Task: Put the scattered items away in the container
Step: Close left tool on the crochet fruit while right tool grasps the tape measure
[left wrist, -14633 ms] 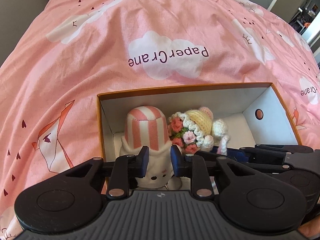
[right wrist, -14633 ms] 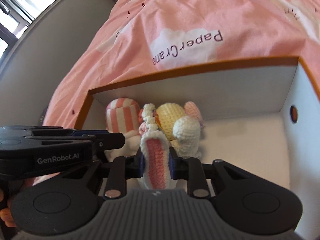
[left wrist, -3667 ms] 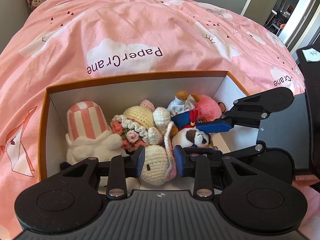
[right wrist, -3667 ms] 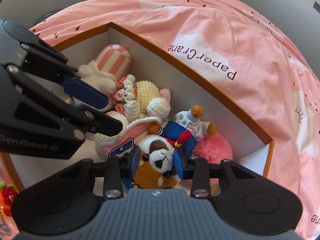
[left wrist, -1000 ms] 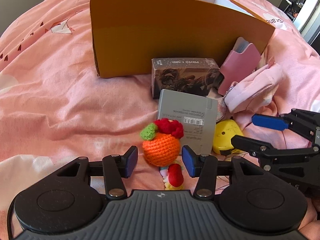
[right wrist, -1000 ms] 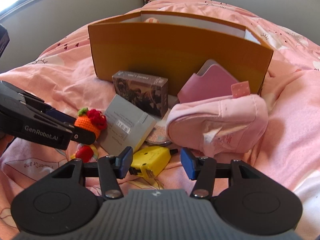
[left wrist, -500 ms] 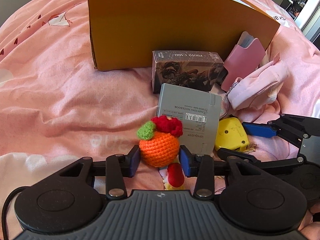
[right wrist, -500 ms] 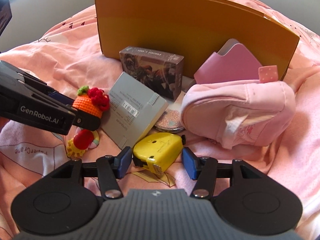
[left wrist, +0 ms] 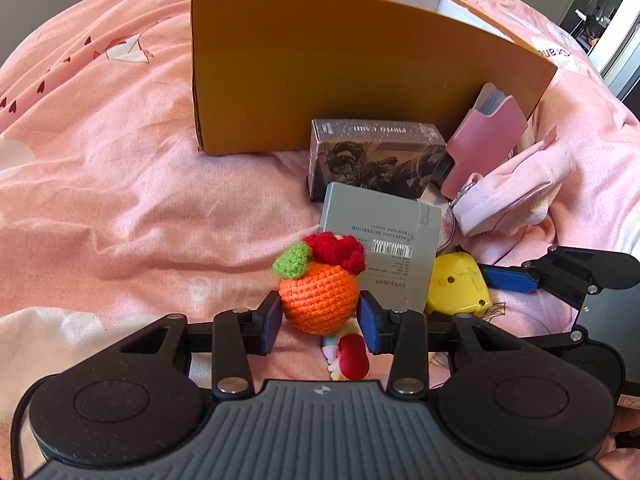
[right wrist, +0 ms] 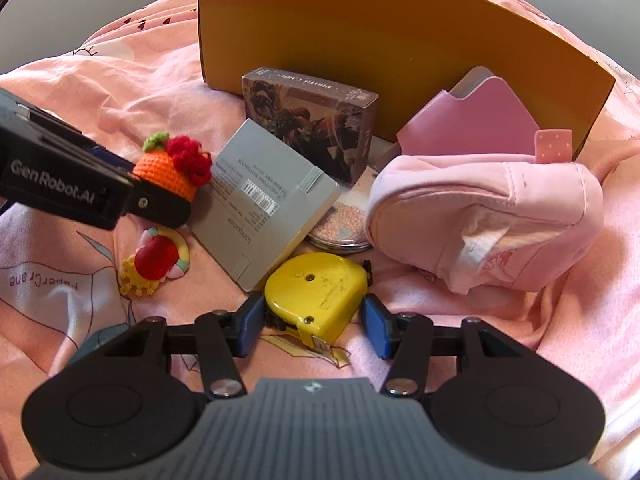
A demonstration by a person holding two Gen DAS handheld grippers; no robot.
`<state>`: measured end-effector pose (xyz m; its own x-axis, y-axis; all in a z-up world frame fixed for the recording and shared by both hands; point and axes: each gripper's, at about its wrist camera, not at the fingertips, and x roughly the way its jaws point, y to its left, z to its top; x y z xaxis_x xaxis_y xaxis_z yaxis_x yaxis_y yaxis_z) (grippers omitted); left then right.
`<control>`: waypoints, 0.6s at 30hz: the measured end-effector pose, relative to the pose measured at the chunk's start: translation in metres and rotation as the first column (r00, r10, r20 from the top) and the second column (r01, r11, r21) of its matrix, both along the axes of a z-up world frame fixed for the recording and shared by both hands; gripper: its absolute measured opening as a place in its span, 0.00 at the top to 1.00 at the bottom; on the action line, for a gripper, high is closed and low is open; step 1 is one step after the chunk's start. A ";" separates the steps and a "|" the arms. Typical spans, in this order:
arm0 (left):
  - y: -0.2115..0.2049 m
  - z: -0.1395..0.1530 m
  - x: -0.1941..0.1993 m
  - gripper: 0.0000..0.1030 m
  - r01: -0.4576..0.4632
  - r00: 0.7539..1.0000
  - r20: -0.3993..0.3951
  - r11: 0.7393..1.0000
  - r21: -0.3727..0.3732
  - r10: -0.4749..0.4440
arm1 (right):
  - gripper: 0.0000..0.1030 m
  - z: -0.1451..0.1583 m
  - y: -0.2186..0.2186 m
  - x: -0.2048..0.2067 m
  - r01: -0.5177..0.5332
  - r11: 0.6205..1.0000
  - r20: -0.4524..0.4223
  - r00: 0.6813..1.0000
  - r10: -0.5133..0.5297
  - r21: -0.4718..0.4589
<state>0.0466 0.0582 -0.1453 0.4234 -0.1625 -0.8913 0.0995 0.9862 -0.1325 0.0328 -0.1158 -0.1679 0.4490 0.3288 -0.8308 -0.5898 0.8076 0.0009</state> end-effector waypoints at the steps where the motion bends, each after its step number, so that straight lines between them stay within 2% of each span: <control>1: 0.000 0.001 0.000 0.55 0.001 1.000 0.004 1.000 -0.001 -0.001 | 0.46 0.001 -0.001 -0.001 0.000 1.000 0.005 1.000 0.000 0.003; 7: 0.001 0.009 0.000 0.55 0.009 1.000 0.029 1.000 -0.006 -0.009 | 0.47 0.013 -0.004 -0.005 0.002 1.000 0.046 0.999 -0.003 0.024; 18: -0.003 0.029 -0.004 0.55 0.051 0.995 0.083 0.998 -0.022 -0.049 | 0.47 0.045 -0.017 -0.006 0.018 0.993 0.085 0.996 -0.028 0.117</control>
<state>0.0429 0.0548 -0.1163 0.4861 -0.2066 -0.8491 0.1604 0.9762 -0.1457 0.0266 -0.1324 -0.1224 0.5263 0.4093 -0.7453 -0.5729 0.8184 0.0449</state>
